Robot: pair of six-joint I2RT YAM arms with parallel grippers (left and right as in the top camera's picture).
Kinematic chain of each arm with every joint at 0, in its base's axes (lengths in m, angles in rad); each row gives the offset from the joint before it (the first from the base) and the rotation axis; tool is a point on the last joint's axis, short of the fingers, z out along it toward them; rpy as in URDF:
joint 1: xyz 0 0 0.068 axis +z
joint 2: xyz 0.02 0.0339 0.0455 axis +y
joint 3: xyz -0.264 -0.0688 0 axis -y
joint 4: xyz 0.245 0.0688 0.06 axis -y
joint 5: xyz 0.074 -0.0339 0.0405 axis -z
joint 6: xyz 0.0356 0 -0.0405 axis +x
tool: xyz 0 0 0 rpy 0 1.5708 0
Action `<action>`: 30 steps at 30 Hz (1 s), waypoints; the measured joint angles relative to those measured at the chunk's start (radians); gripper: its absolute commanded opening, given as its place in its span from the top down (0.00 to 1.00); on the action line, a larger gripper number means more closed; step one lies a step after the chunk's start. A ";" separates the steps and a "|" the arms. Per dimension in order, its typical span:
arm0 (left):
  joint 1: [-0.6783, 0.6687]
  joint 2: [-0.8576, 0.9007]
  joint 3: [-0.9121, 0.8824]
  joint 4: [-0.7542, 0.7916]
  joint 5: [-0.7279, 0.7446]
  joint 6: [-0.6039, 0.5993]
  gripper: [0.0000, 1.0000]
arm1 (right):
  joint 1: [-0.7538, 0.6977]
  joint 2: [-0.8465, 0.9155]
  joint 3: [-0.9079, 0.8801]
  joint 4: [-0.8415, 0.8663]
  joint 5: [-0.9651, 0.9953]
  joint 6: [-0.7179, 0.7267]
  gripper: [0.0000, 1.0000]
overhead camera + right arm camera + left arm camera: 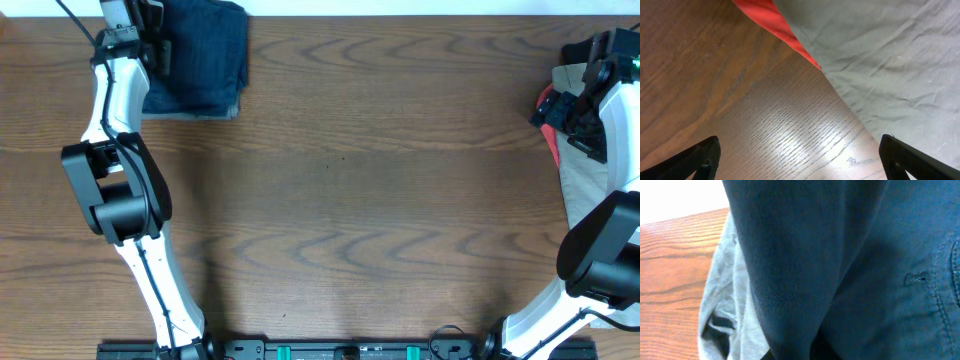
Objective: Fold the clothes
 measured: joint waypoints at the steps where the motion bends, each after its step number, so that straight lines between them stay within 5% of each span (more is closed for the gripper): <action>1: 0.002 0.000 0.000 0.003 -0.014 -0.003 0.17 | 0.000 0.000 0.000 0.000 0.000 0.000 0.01; 2: 0.006 0.000 0.000 0.007 -0.029 -0.001 0.02 | 0.000 0.000 0.000 0.000 0.000 0.000 0.01; 19: 0.029 0.000 0.002 0.002 -0.120 -0.049 0.03 | 0.000 0.000 0.000 0.000 0.000 0.000 0.01; 21: 0.019 0.000 0.002 0.001 -0.120 -0.066 0.22 | 0.000 0.000 0.000 0.000 0.000 0.000 0.01; 24: 0.006 0.000 0.002 0.000 -0.120 -0.071 0.72 | 0.000 0.000 0.000 0.000 0.000 0.000 0.01; 27: 0.000 0.000 0.002 -0.014 -0.119 -0.085 0.94 | 0.000 0.000 0.000 0.000 0.000 0.000 0.01; 30: 0.001 0.000 0.002 -0.052 -0.119 -0.097 0.94 | 0.000 0.000 0.000 0.000 0.000 0.000 0.01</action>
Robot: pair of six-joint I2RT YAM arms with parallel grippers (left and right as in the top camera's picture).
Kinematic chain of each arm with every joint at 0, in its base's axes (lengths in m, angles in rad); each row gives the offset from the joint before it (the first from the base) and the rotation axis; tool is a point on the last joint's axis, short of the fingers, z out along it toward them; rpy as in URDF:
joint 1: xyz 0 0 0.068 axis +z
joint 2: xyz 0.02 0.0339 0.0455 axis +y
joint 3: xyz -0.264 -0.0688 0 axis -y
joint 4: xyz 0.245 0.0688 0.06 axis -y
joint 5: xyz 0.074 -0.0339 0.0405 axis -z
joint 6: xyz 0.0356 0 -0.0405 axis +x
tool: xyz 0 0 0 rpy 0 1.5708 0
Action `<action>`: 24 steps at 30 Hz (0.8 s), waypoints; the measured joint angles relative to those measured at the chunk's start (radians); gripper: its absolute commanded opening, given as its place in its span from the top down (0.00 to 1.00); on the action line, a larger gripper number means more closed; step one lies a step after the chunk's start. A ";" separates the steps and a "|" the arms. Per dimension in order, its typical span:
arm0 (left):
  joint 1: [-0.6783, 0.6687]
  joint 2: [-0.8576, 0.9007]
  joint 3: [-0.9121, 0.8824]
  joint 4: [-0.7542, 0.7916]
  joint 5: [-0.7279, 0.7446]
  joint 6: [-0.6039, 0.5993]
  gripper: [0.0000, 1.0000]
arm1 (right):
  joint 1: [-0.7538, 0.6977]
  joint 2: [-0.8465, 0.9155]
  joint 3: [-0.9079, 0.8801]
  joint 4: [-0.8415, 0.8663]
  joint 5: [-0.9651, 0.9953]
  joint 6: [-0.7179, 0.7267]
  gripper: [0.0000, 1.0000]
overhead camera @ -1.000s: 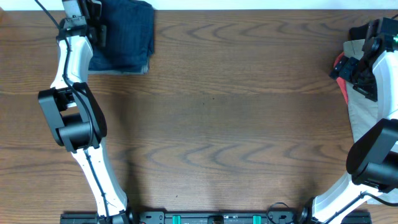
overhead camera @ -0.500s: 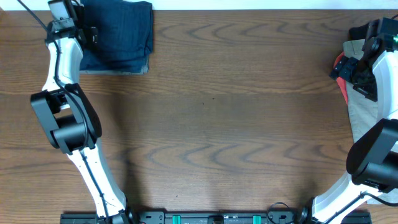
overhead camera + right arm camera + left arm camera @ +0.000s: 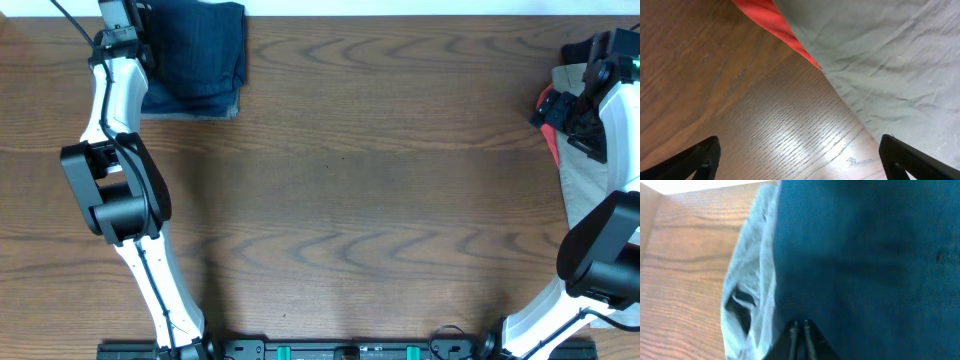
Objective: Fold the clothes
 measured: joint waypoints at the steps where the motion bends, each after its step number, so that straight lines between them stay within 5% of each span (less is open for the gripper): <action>1: 0.002 0.000 0.000 -0.010 0.000 -0.007 0.94 | 0.000 0.000 0.000 0.000 0.000 0.000 0.01; 24: 0.054 -0.008 -0.080 -0.094 0.000 -0.050 0.94 | 0.000 0.000 0.000 0.000 0.000 0.000 0.01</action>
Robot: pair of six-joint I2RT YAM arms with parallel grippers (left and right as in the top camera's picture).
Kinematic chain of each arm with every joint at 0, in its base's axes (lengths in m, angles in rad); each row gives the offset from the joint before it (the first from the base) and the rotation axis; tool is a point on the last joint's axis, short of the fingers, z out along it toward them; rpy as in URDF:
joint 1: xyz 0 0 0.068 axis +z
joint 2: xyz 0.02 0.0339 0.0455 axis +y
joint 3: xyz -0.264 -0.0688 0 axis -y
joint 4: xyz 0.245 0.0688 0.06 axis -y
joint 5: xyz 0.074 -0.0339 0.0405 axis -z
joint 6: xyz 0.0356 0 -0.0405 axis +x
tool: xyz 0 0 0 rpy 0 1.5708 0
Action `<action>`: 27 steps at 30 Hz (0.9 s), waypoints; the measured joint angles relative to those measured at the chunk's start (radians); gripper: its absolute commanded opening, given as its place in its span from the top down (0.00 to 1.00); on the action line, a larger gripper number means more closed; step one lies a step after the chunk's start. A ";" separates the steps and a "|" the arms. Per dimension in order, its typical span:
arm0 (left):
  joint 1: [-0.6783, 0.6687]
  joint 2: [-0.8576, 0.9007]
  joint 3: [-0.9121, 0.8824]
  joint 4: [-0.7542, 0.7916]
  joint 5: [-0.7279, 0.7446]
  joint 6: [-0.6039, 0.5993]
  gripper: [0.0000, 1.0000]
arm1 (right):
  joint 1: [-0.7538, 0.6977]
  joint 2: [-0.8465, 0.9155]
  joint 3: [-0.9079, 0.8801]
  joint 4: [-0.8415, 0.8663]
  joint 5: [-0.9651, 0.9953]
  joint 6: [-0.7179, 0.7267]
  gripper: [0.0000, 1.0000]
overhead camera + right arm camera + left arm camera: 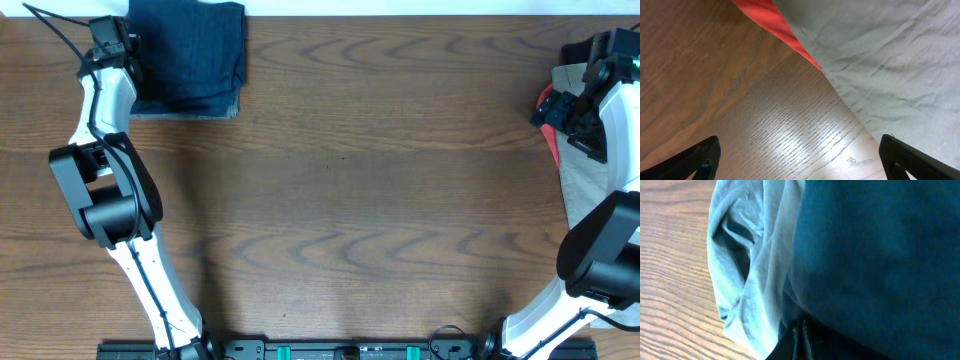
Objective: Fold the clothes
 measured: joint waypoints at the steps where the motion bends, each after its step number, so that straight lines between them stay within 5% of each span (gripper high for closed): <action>1: -0.003 -0.006 0.000 -0.005 0.000 -0.009 0.94 | 0.000 0.000 0.000 0.000 0.000 0.000 0.01; 11: -0.074 -0.310 -0.014 -0.040 0.000 -0.175 0.93 | 0.000 0.000 0.000 0.000 0.000 0.000 0.01; 12: -0.085 -0.355 -0.014 -0.055 0.001 -0.192 0.85 | 0.000 0.000 0.000 0.000 0.000 0.000 0.01; 15: -0.122 -0.481 -0.008 -0.127 0.001 -0.238 0.16 | 0.000 0.000 0.000 0.000 0.000 0.000 0.01; 16: -0.134 -0.515 -0.008 -0.167 0.001 -0.251 0.02 | 0.000 0.000 0.000 0.000 0.000 0.000 0.01; 27: -0.247 -0.739 -0.007 -0.701 0.008 -0.473 0.02 | 0.000 0.000 0.000 0.000 0.000 0.000 0.01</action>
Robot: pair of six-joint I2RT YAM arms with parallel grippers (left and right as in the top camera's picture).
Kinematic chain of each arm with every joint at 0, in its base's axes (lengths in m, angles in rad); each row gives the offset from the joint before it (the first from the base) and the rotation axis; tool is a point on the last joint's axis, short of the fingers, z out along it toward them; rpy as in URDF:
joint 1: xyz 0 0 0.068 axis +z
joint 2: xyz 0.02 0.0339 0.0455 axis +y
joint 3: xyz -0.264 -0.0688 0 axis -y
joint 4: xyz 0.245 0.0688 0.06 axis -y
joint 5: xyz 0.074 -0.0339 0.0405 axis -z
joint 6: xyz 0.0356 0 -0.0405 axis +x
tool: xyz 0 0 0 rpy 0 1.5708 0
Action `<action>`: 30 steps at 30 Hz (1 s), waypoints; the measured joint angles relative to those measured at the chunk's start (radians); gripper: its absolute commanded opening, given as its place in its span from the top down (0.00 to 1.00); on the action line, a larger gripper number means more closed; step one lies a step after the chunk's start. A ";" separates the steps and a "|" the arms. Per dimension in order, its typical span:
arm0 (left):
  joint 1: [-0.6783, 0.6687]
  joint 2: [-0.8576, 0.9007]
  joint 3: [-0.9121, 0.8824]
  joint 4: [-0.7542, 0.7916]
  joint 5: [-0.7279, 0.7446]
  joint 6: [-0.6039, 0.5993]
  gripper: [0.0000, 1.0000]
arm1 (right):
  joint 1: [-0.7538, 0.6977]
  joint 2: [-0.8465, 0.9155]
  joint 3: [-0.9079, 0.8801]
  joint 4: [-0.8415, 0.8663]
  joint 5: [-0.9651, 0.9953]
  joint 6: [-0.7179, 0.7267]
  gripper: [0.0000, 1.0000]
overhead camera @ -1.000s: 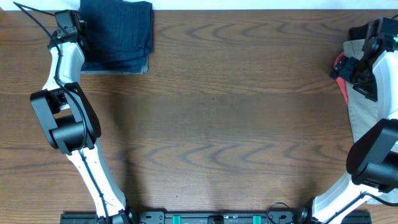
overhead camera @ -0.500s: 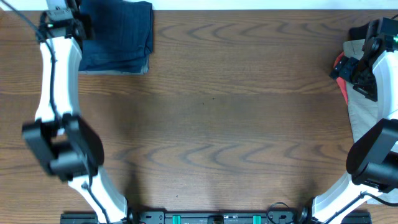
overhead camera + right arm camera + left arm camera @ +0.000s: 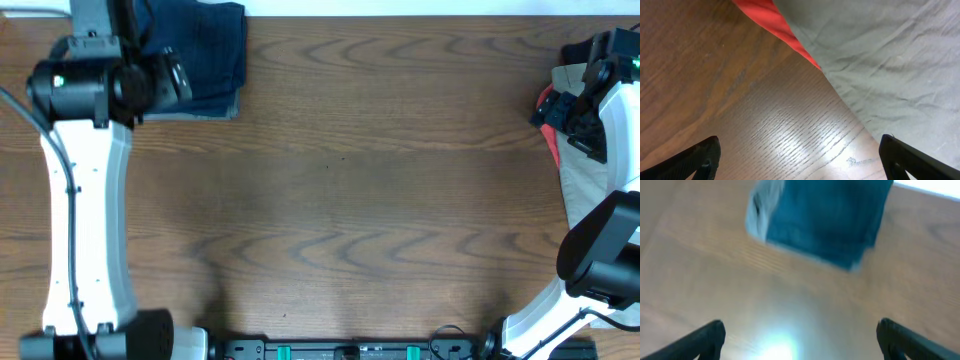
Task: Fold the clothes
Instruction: 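Open the left gripper and lift it away from the stack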
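Note:
A folded dark blue garment (image 3: 205,50) lies at the table's far left corner; the left wrist view shows it blurred (image 3: 822,220), with a pale grey inner layer at its left edge. My left gripper (image 3: 800,342) is open and empty, raised above the table, nearer than the garment (image 3: 165,82). At the right edge lie a crumpled grey cloth (image 3: 885,60) and a red cloth (image 3: 770,22) beneath it. My right gripper (image 3: 800,160) hangs open over bare wood beside them, holding nothing.
The brown wooden table (image 3: 350,200) stretches between the two arms. The raised left arm (image 3: 85,200) hides the table's left strip in the overhead view. The grey cloth (image 3: 575,180) runs down the right edge under the right arm.
My left gripper was shut, low against the blue garment's left edge. Now it is open, lifted high and drawn back toward the near side. The right arm has not moved.
My left gripper was pressed close over the folded blue garment, then shut at its left edge, then further left along that edge. Now it is open and raised clear, and the garment lies folded in the corner. The right gripper stayed open beside the grey and red cloths.

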 measured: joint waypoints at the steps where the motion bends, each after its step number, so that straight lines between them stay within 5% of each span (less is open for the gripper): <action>1: -0.006 -0.012 0.000 -0.026 0.005 -0.025 0.02 | 0.000 0.000 0.000 0.000 0.000 0.000 0.01; 9: -0.024 -0.087 0.000 -0.195 0.134 -0.155 0.02 | 0.000 0.000 0.000 0.000 0.000 0.000 0.01; 30: -0.024 -0.085 0.000 -0.240 0.175 -0.180 0.02 | 0.000 0.000 0.000 0.000 0.000 0.000 0.01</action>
